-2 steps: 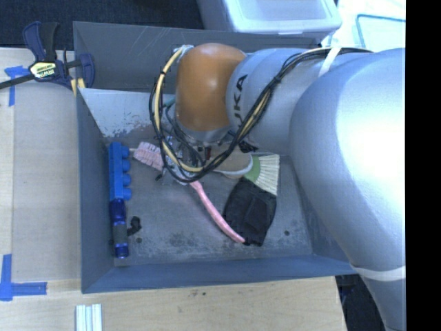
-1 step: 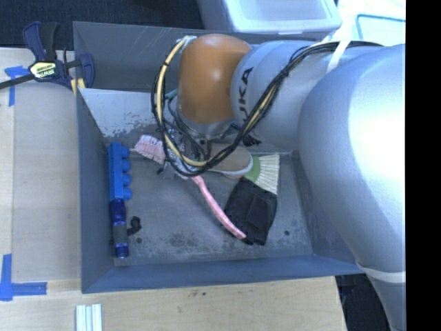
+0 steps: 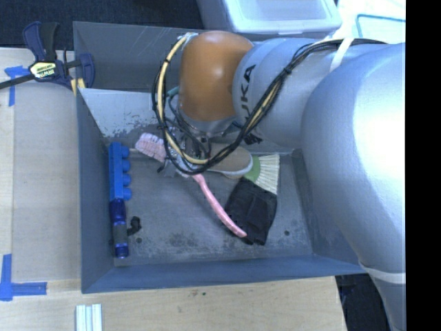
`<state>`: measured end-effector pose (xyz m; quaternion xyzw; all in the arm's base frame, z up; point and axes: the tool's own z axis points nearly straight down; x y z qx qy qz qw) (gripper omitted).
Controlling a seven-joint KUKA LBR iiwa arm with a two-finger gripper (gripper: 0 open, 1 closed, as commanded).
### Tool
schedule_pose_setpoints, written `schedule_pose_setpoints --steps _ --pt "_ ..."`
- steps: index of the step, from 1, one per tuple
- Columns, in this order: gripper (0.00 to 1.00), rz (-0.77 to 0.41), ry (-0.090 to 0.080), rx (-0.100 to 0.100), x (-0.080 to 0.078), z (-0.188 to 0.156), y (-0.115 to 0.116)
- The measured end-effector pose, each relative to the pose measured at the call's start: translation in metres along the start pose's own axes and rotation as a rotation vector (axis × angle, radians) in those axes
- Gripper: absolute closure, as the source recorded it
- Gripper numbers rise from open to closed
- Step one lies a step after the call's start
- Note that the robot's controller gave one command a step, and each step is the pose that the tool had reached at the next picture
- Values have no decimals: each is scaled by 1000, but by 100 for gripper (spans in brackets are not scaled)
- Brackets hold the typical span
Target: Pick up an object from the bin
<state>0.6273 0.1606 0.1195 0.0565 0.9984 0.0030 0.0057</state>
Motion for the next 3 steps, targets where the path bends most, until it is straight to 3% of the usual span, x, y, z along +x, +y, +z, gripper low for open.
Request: schedule_pose_setpoints --steps 3 --pt "100 2 -4 -2 -1 -38 0"
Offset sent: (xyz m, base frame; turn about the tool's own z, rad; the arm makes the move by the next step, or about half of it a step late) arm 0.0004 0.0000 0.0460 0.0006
